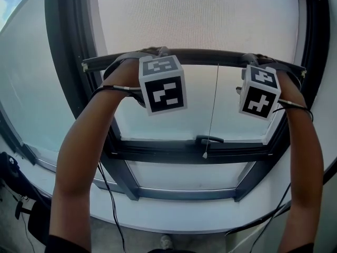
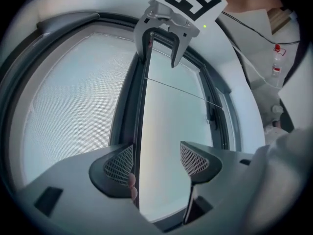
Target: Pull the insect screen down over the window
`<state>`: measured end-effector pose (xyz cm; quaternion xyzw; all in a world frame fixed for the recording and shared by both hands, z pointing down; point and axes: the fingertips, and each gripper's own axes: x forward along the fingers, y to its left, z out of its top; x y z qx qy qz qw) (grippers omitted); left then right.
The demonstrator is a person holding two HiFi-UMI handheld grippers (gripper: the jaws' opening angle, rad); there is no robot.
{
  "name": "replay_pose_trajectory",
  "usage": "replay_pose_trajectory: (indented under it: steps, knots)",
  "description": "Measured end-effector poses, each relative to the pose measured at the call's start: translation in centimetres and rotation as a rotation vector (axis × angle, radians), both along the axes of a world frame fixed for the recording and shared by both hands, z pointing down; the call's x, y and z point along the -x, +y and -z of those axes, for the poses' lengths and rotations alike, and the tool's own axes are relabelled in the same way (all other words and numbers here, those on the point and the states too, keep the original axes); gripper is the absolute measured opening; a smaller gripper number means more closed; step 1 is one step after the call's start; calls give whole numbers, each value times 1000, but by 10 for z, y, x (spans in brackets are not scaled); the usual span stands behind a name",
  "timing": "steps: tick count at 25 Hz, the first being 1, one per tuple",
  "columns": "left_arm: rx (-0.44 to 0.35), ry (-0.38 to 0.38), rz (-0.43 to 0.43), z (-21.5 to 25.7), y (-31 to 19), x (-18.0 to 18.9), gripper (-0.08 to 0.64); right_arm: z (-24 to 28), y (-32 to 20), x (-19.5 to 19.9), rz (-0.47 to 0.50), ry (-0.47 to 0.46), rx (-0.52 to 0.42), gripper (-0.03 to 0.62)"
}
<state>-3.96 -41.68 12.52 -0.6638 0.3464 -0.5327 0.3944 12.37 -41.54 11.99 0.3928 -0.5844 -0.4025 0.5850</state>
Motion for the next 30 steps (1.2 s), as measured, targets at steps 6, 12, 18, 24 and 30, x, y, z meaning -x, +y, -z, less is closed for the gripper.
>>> replay_pose_trajectory:
  steps: [6, 12, 18, 24, 30]
  knots:
    - [25, -34, 0, -45, 0, 0, 304, -46, 2, -1, -3, 6, 47, 298]
    - [21, -27, -30, -96, 3, -3, 304, -98, 5, -5, -8, 15, 94, 298]
    - [-110, -38, -6, -105, -2, -2, 304, -109, 3, -6, -1, -10, 23, 298]
    - [-107, -14, -7, -113, -4, -1, 302, -115, -1, -5, -15, -13, 12, 298]
    - [-63, -5, -11, -112, -1, -1, 302, -113, 3, -4, 14, -41, 39, 298]
